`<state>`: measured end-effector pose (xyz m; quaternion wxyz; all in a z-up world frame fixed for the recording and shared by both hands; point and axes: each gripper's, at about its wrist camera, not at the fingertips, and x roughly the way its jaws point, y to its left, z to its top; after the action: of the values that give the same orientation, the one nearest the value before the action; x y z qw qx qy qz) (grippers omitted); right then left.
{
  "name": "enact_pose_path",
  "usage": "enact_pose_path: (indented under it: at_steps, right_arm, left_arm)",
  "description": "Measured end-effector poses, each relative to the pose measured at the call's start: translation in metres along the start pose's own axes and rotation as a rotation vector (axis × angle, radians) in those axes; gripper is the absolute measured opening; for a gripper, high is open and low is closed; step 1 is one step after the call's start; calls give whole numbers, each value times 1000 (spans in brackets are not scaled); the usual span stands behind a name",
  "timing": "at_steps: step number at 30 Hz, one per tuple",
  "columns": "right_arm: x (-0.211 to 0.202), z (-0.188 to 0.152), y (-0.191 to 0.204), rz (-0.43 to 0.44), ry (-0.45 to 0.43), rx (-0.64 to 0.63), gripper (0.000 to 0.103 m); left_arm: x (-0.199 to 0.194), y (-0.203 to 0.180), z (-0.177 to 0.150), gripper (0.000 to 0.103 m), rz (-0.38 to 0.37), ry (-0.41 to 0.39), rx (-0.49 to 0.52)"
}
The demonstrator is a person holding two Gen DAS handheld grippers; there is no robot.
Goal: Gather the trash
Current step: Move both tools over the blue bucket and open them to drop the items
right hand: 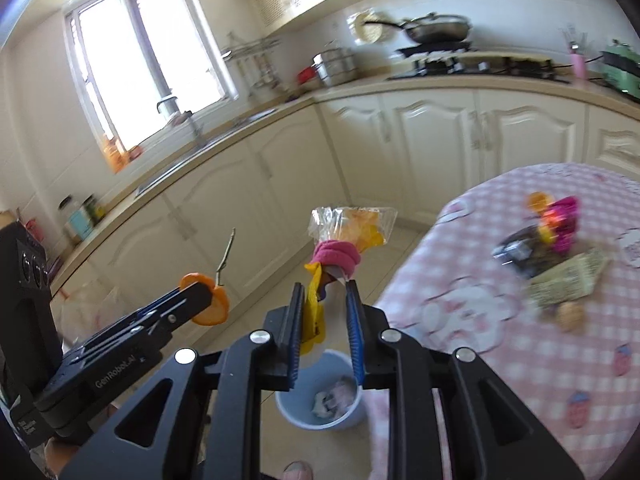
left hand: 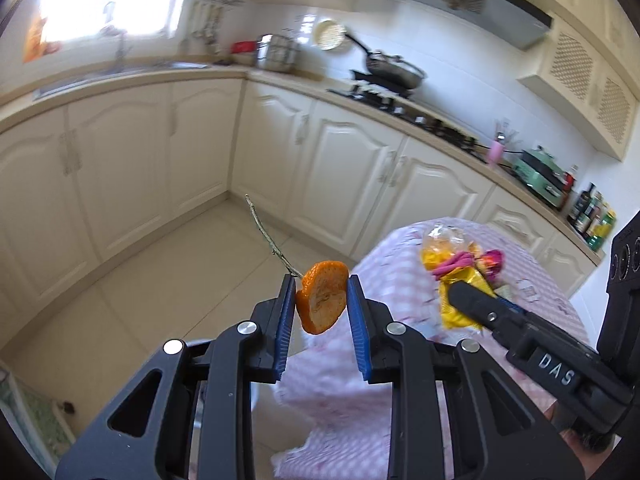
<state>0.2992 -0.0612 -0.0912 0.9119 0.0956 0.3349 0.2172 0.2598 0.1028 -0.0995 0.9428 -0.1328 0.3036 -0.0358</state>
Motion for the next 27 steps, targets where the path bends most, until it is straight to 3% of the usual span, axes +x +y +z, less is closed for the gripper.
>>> enact_pose_path:
  at_steps: [8,16,19,21,22,27]
  right_arm:
    - [76,-30,51,78,160,-51,20]
    - [134,-53,61,68,261,-51,20]
    - [150,-57,57,56,284,-45,20]
    - [160,-57,55,52,294,-40,20]
    - [164,-57,54,49,300,-39,20]
    - [181,-64,54,44,327,-35,20]
  left_arm:
    - [19,63,-18,24,94,78,-93]
    - [64,102,-26,25,139,146,-149]
    - [75,111,-24,31,132,148,-180]
    - [80,115,-22,49,148,146,-188]
    - [82,117,-22,52,155,141,-189]
    - [89,126,-28,54,165,157,-197]
